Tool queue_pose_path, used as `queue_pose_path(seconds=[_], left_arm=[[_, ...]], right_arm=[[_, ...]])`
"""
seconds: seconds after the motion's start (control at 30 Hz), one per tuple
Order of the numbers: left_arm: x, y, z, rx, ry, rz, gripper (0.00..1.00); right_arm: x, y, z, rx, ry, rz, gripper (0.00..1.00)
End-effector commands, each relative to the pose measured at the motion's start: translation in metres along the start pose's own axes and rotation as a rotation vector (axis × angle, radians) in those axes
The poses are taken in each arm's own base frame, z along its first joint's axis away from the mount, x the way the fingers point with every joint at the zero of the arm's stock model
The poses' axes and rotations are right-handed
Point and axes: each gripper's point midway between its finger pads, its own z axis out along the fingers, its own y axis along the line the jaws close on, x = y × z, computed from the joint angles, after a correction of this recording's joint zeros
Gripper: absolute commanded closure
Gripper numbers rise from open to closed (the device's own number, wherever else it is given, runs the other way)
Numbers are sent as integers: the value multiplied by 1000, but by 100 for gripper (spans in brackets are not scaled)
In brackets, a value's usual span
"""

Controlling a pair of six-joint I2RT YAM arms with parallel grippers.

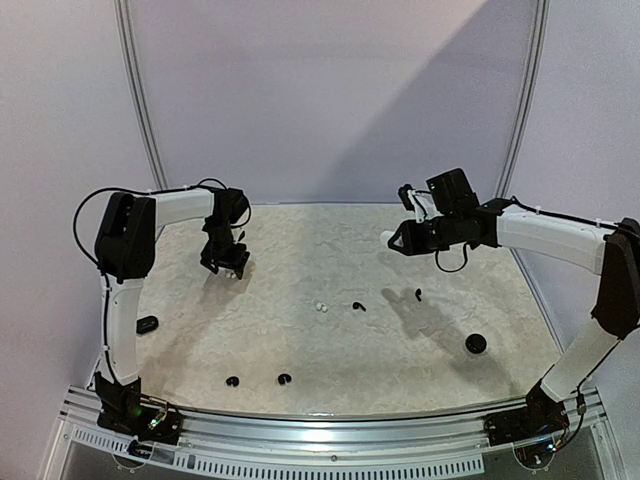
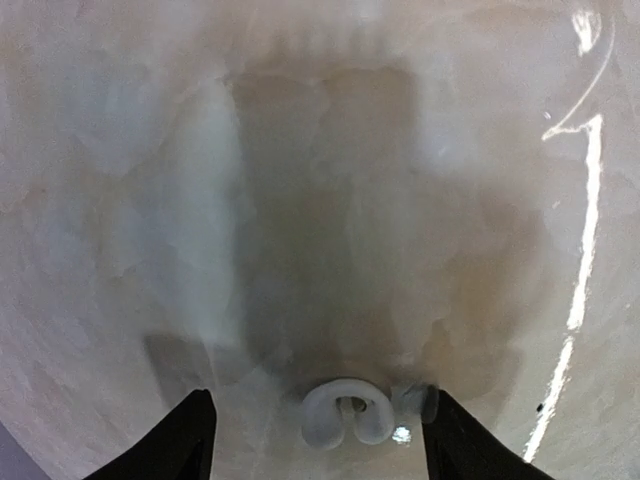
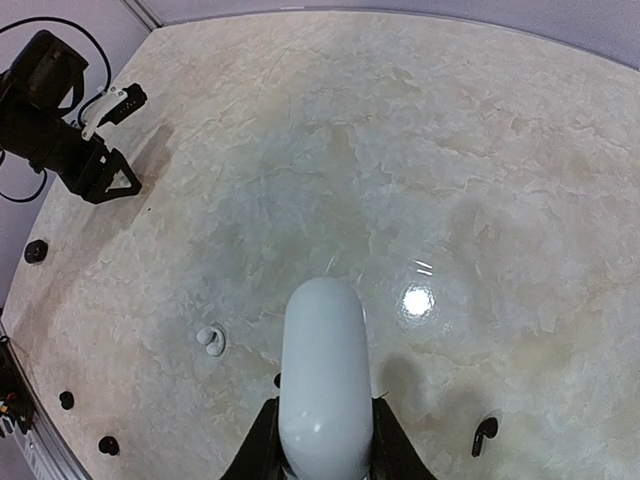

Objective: Insert the wireless bluetooth earbuds into the charging case

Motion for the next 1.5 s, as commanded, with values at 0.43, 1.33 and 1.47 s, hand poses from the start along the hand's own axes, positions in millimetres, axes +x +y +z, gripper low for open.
queue_pose_path(seconds=[0.43,1.33,1.47], left_arm=[[6,-10,12,-1,27,-26,65],[-18,-182,-29,187,-92,143,81],[-18,-219,-28,189,-128,171,80]], right_arm=[[-4,-1,4,5,15,10,100],[-5,1,2,-1,18,14,100],[-1,0,-1,0,26,16,100]])
